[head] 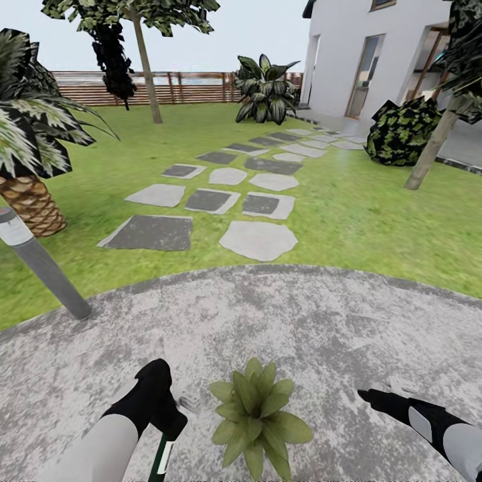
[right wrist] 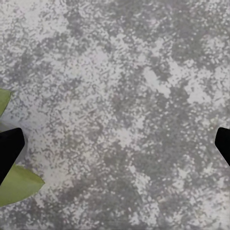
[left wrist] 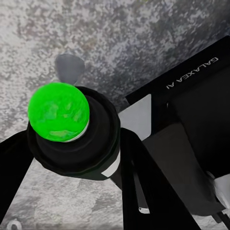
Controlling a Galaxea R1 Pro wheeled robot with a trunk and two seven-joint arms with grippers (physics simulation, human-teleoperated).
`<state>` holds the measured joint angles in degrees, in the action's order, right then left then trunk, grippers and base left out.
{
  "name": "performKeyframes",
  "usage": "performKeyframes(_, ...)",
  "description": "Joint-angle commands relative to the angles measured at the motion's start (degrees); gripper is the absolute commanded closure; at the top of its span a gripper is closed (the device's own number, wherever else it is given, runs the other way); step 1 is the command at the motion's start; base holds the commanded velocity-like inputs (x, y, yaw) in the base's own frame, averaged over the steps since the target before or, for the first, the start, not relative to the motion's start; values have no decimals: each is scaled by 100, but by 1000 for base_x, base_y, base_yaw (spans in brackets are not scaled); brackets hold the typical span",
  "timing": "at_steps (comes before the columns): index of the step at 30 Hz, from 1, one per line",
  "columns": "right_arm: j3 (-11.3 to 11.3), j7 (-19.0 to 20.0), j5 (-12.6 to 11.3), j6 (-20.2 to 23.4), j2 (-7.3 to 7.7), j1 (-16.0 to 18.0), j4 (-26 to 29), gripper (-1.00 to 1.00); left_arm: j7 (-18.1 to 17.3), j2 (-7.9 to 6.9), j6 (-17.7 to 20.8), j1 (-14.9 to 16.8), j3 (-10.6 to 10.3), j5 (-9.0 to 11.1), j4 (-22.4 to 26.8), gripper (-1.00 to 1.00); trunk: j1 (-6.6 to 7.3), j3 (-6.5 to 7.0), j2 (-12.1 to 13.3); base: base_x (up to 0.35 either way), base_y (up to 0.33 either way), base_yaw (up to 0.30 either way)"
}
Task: Pick up the pesticide atomizer in the garden and spray insectifuge to fully cover both potted plants in the garden.
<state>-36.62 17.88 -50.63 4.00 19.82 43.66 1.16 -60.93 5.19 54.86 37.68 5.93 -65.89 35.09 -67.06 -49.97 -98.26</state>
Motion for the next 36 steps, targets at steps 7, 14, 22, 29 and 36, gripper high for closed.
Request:
performKeyframes(7, -38, 5, -61, 30, 4, 3, 7, -100, -51, 9, 17, 3, 40, -56, 7, 100, 0, -34, -4, 0, 0, 0)
performKeyframes(14, -38, 11, -61, 30, 4, 3, 7, -100, -49, 9, 9, 3, 49, -38, 15, 100, -154, -170, -285, 0, 0, 0)
performKeyframes(22, -38, 12, -61, 30, 4, 3, 7, -100, -39, 8, -9, 3, 57, -30, 16, 100, -220, -293, -405, 0, 0, 0)
performKeyframes(29, -38, 5, -61, 30, 4, 3, 7, -100, -33, 8, -17, 3, 58, -15, 16, 100, -330, -446, -606, 0, 0, 0)
performKeyframes(36, -38, -3, -61, 30, 4, 3, 7, -100, -31, 8, -16, 3, 66, -12, 16, 100, -374, -519, -686, 0, 0, 0)
